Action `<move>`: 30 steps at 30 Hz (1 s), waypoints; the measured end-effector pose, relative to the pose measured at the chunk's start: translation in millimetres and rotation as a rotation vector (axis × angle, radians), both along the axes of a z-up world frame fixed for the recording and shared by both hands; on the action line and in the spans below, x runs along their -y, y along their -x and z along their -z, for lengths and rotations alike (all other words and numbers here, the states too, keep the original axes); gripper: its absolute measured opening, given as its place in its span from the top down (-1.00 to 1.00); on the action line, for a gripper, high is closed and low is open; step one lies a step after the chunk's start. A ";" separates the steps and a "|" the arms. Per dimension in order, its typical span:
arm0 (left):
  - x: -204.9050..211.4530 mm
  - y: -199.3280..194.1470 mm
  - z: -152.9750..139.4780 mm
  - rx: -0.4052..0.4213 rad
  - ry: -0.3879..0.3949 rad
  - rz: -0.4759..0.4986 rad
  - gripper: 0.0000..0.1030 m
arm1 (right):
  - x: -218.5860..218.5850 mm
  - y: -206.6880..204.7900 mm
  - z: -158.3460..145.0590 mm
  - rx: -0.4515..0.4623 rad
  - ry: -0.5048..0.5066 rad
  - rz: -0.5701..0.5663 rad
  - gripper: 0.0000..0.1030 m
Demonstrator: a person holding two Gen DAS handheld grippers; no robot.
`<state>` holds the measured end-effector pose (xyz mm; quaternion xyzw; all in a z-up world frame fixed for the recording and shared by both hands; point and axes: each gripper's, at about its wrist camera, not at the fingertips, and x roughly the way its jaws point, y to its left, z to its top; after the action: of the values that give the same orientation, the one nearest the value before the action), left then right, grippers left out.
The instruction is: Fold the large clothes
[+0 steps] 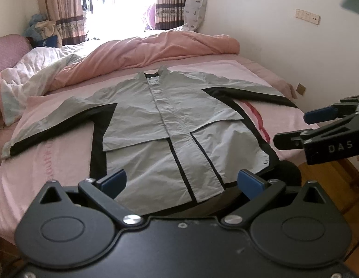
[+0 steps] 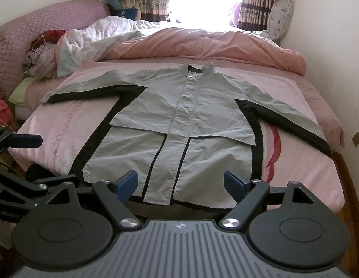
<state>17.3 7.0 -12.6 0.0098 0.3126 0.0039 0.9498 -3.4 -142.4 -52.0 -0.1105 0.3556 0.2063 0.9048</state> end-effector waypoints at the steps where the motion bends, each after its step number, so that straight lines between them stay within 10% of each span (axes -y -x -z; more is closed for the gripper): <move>1: -0.4 -2.1 1.1 -0.007 0.005 -0.009 -1.00 | -0.7 -1.2 -0.3 0.004 -0.010 -0.025 -0.92; 11: -89.5 -88.5 -4.7 0.062 0.084 -0.036 -1.00 | -45.9 -115.7 35.2 0.041 -0.216 -0.069 -0.95; 22: -345.5 -137.4 40.7 0.240 -0.160 -0.544 -1.00 | -71.8 -226.9 111.1 0.277 -0.039 0.089 -0.94; 30: -534.1 -159.6 102.3 0.078 0.181 -0.830 -1.00 | -64.7 -279.8 135.6 0.171 -0.145 0.100 -0.93</move>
<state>176.9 541.2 -114.9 -0.2002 0.2530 0.3589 0.8758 276.4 -77.7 -187.6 -0.0438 0.2664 0.1759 0.9467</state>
